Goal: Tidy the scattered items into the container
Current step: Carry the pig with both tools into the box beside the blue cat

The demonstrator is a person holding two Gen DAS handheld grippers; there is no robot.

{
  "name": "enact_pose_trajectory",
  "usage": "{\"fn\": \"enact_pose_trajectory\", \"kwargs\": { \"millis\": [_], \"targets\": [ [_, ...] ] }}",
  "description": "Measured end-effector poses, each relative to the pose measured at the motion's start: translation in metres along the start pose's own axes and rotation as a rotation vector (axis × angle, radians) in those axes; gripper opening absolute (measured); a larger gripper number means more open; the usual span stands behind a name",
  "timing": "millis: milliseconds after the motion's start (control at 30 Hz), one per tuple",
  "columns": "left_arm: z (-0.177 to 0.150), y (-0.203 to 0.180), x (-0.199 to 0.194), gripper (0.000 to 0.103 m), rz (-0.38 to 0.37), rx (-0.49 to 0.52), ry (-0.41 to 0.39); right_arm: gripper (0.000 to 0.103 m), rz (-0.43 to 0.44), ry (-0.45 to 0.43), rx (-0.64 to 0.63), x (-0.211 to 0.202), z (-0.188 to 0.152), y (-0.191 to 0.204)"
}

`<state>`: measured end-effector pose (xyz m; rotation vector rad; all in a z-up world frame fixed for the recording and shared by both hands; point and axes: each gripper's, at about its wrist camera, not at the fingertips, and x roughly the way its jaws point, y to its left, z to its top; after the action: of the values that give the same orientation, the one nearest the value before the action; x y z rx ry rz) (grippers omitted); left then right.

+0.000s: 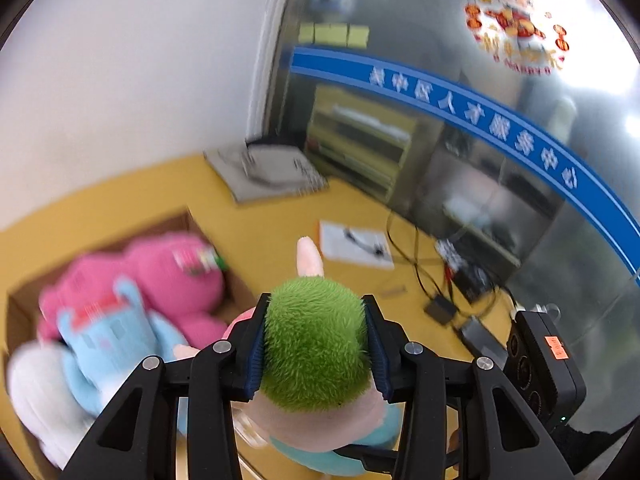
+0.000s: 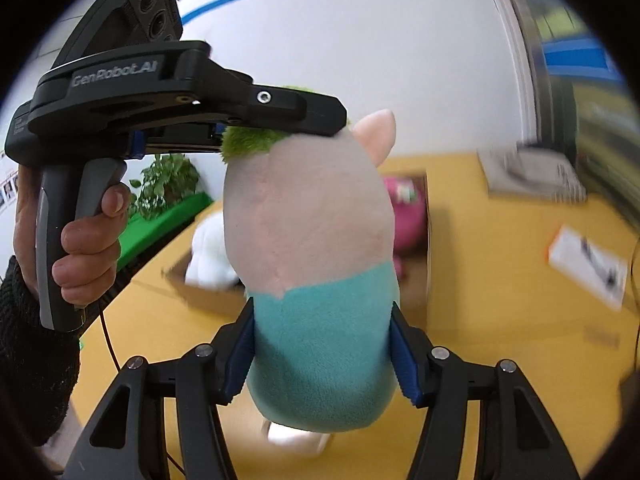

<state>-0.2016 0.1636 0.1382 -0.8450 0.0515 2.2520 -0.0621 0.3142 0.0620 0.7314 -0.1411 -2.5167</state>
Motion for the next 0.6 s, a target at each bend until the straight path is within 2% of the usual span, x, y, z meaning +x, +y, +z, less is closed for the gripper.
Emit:
{"fn": "enact_pose_trajectory", "kwargs": {
  "millis": [100,233,367,500,600],
  "targets": [
    [0.028,0.031,0.013,0.046,0.026,-0.02,-0.021,0.059,0.011,-0.048,-0.013,0.023,0.036,-0.009],
    [0.039,0.064,0.06,0.046,0.054,-0.038,0.042,0.059,-0.025,-0.011,-0.012,0.075,0.057,-0.03],
    [0.027,0.092,0.12,0.046,0.012,-0.069,0.172,0.058,-0.043,0.081,0.051,0.114,0.042,-0.053],
    [0.001,0.105,0.168,0.047,0.004,-0.09,0.271,0.058,-0.056,0.181,0.118,0.121,0.022,-0.067],
    [-0.017,0.11,0.201,0.049,0.049,-0.066,0.37,0.058,-0.073,0.271,0.145,0.129,0.019,-0.071]
  ]
}}
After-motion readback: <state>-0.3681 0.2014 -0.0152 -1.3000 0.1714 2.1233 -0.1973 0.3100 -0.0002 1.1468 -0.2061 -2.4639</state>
